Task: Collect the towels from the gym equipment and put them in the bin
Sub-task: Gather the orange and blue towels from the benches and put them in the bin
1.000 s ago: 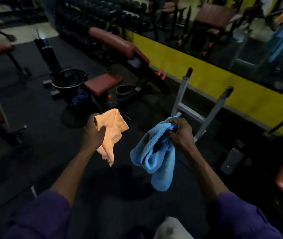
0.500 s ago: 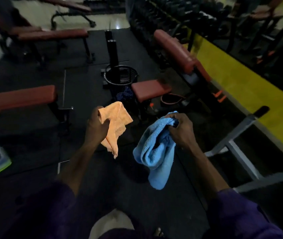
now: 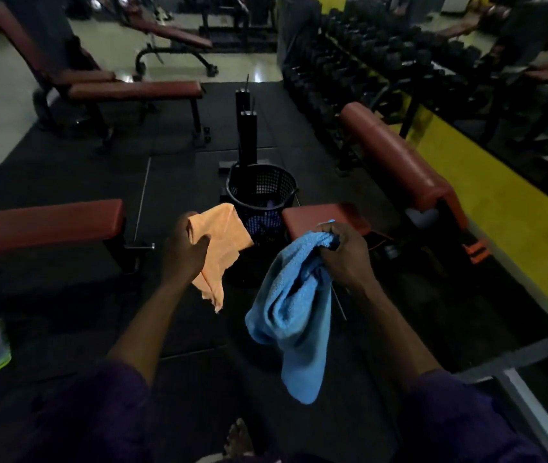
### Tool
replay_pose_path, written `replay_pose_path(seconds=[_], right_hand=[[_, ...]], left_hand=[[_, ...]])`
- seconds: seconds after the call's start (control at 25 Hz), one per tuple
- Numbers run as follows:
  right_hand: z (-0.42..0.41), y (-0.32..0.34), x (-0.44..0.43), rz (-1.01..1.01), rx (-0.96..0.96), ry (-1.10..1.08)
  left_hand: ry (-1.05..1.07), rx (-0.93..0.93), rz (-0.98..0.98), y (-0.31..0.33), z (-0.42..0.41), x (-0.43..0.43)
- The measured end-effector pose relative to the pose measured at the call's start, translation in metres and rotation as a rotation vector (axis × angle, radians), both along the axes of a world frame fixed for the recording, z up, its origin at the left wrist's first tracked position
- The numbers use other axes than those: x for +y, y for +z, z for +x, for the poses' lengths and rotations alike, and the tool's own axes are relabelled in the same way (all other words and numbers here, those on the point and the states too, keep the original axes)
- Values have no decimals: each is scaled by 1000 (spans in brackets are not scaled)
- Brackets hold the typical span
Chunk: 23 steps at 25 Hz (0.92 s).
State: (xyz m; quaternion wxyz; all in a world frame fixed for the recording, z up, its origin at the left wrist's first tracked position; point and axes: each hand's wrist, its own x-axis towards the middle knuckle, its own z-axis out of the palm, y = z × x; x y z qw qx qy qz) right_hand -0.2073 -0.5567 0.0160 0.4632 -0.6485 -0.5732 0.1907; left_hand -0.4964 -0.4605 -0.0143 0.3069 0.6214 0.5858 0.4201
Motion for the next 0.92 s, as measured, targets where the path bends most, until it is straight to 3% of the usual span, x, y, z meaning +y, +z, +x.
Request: replay_pose_path(seconds=[0.52,0.64,0.92], right_hand=[[26,0,294,55,30,34],[37,-3,359,-26,71,14],[52,-21,473,-158,63,-36]], left_hand=[[-36,17,-20,-11,55,295],[-5,63,-54,-20,83,355],[-7,-82,-126,-37,112,498]])
